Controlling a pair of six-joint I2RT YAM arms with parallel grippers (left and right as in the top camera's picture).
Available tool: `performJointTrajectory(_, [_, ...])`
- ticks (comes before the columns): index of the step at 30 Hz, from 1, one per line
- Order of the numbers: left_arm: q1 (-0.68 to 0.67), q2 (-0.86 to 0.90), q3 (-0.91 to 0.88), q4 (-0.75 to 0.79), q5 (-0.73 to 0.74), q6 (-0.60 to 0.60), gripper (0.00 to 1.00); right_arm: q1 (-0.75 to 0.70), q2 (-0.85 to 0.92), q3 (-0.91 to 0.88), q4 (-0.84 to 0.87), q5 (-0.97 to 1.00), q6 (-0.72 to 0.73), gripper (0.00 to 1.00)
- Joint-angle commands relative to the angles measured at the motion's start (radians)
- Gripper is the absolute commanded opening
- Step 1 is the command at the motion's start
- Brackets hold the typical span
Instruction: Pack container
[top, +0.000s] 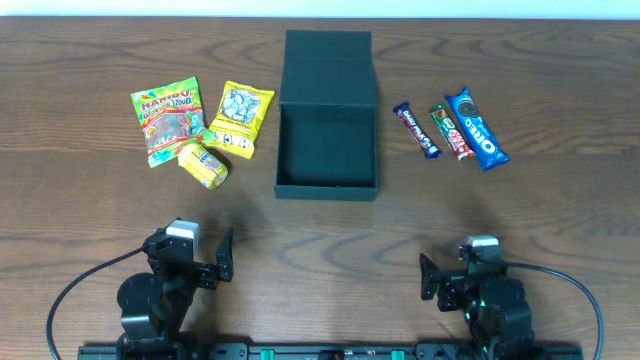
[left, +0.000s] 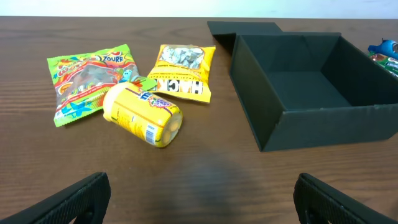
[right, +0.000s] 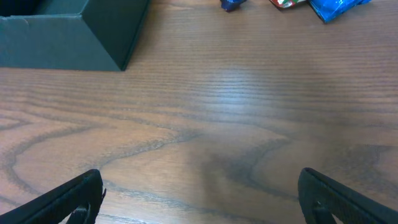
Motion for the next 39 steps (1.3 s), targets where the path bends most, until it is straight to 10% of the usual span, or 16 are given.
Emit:
performJointTrajectory(1, [0.003,-0.008,-0.022,-0.002,-0.004,0.008,0.95,-0.009,-0.007,-0.005,0.0,-0.003,-0.01,0.99])
performJointTrajectory(29, [0.003,-0.008,-0.022,0.018,0.156,-0.068,0.95,-0.009,-0.007,-0.005,0.0,-0.003,-0.01,0.99])
performJointTrajectory(39, [0.006,0.126,-0.006,0.493,0.126,-0.206,0.95,-0.009,-0.007,-0.005,0.0,-0.003,-0.01,0.99])
